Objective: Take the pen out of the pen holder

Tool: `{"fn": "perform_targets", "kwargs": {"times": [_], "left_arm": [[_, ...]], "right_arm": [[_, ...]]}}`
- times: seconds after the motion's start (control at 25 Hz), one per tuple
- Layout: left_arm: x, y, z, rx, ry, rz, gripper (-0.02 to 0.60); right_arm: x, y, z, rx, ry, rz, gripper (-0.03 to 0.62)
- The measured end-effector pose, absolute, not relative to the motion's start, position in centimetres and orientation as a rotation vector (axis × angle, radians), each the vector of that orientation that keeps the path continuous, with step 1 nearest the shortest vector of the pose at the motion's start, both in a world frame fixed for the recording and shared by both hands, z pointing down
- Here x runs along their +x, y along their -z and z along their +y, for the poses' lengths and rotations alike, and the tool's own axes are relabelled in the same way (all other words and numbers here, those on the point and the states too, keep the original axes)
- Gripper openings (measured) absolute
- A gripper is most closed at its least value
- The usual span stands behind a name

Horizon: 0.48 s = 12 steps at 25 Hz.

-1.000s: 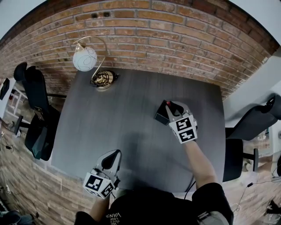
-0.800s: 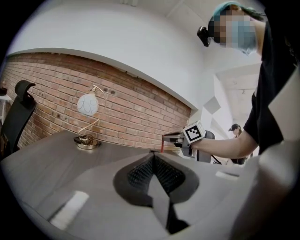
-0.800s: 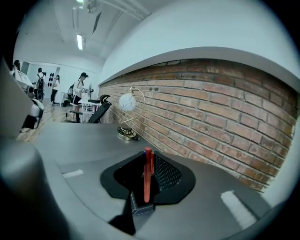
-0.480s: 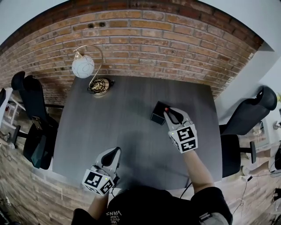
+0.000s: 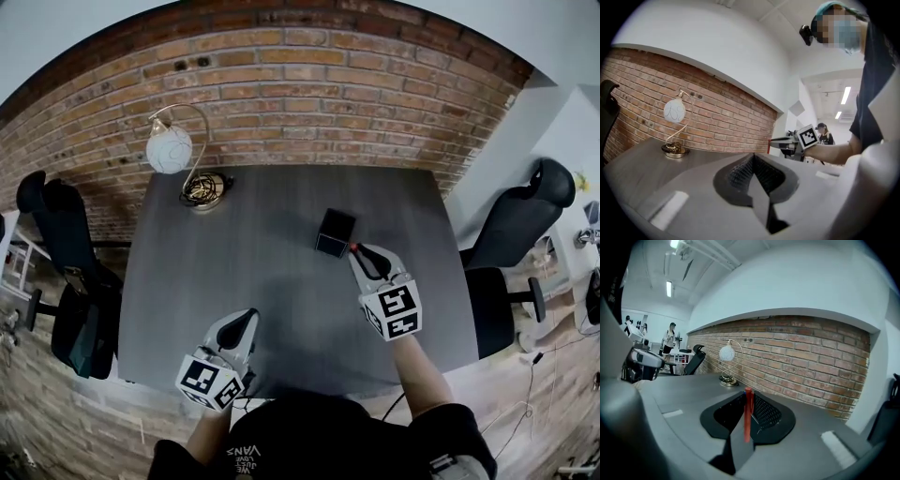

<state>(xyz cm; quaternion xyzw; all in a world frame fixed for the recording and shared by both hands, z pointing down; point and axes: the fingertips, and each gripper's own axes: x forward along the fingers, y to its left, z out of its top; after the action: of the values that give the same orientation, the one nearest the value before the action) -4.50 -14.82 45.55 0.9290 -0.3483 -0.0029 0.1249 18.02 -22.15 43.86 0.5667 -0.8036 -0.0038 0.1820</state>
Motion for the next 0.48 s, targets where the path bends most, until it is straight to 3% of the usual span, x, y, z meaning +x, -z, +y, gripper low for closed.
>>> {"fn": "perform_targets", "kwargs": {"times": [0.48], "left_arm": [[-4.5, -45.7, -13.6, 2.779, -0.006, -0.857, 0.052]], "right_arm": [[17.8, -44.8, -15.5, 1.771, -0.072, -2.192, 0.064]]}}
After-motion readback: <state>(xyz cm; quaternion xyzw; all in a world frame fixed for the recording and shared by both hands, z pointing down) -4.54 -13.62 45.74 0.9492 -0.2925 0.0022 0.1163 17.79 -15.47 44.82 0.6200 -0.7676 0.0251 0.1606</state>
